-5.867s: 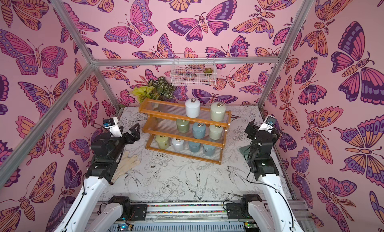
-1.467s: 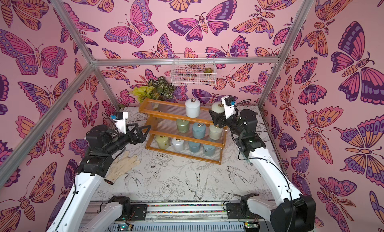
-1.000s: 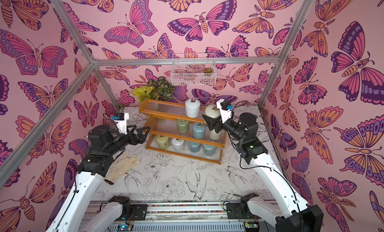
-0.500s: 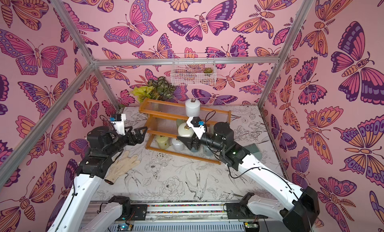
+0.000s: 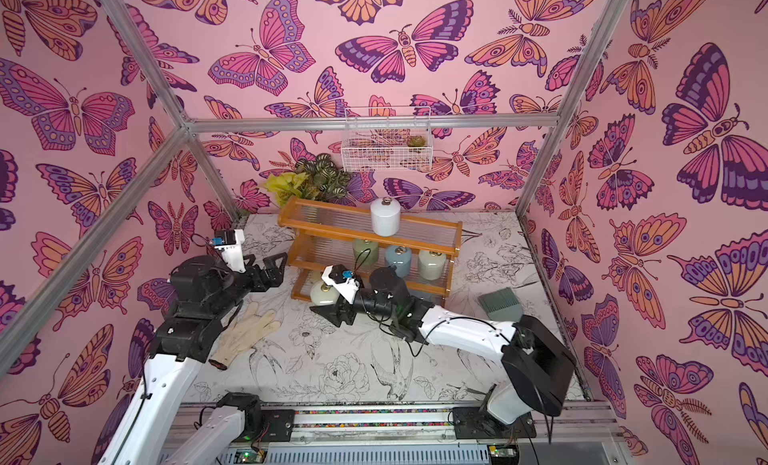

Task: Remove the tea canisters from the shelf
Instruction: Place the tea canister at the center of the board.

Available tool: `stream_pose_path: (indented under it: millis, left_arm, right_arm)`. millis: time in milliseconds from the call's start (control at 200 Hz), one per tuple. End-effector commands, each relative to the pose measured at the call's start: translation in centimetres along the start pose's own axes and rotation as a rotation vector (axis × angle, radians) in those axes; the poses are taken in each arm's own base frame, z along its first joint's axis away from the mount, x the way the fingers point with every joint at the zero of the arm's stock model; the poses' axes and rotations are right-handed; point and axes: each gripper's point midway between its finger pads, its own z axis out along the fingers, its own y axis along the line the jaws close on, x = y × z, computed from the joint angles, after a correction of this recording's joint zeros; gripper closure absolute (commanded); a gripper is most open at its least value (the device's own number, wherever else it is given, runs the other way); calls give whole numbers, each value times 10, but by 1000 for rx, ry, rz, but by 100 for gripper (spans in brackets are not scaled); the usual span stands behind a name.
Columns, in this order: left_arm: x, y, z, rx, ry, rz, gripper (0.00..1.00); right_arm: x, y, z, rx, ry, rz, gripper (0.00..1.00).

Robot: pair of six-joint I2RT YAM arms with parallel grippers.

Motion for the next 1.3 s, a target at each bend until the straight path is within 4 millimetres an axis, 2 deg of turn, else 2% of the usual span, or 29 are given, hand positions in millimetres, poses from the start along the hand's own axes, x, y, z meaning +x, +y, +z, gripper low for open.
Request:
stream_pose_path:
  millis: [0, 190, 366, 711, 926, 1102, 1292]
  left_arm:
    - [7, 6, -2, -35, 16, 12, 1]
    - [6, 2, -6, -20, 31, 10, 0]
    - [6, -1, -11, -3, 19, 1, 0]
    - [13, -6, -9, 27, 44, -9, 0]
    - [11, -4, -16, 13, 36, -3, 0]
    - [5, -6, -22, 8, 24, 16, 0]
    - [6, -7, -20, 16, 33, 19, 0]
  right_arm:
    - [-43, 4, 18, -23, -186, -31, 29]
    - [-7, 2, 53, -49, -176, 6, 29]
    - [23, -1, 76, -69, -140, 22, 28]
    - [70, -2, 110, -121, -101, -23, 27]
    - [99, -11, 128, -96, -74, 6, 28]
    - [116, -19, 145, -79, -62, 21, 27]
    - [127, -28, 157, -47, -44, 43, 26]
